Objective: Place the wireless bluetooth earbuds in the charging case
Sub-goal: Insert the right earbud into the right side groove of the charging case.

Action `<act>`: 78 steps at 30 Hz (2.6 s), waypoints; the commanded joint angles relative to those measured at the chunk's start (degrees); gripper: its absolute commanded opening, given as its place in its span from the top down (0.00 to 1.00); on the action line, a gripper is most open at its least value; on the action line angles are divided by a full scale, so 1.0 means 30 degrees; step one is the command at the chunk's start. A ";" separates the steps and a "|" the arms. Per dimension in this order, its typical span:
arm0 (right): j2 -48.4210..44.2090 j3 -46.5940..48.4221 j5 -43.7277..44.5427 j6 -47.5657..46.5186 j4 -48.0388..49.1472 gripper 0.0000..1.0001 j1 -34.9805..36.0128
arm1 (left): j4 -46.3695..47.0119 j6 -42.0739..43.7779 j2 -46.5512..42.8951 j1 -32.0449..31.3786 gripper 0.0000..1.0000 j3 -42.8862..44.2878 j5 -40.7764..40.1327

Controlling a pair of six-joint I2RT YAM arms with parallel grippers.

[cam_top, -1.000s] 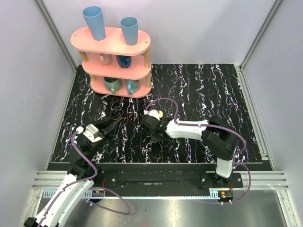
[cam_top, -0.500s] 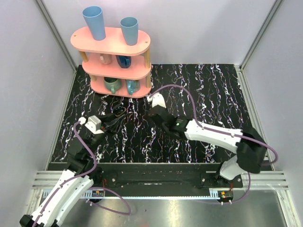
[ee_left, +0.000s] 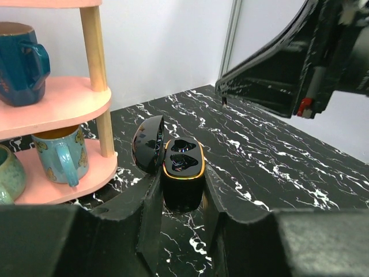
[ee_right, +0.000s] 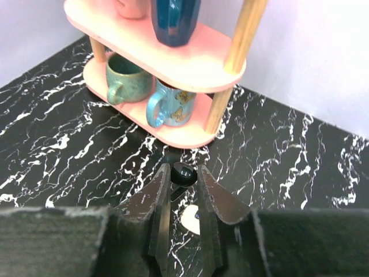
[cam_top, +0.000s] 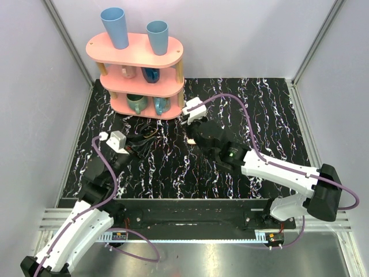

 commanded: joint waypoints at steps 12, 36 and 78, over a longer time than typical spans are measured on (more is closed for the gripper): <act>-0.0906 0.2260 -0.6314 -0.3061 0.2935 0.81 0.1406 | 0.0594 -0.0409 0.0814 0.0022 1.00 0.0967 0.1549; 0.1729 0.2702 -0.6615 -0.4318 0.2406 0.82 0.2637 | 0.2146 -0.1258 0.0815 0.0023 1.00 0.0938 0.2341; 0.1028 0.1911 -0.7026 -0.3586 0.1146 0.80 0.2901 | 0.2849 -0.1170 -0.0269 0.0023 1.00 0.0382 0.0994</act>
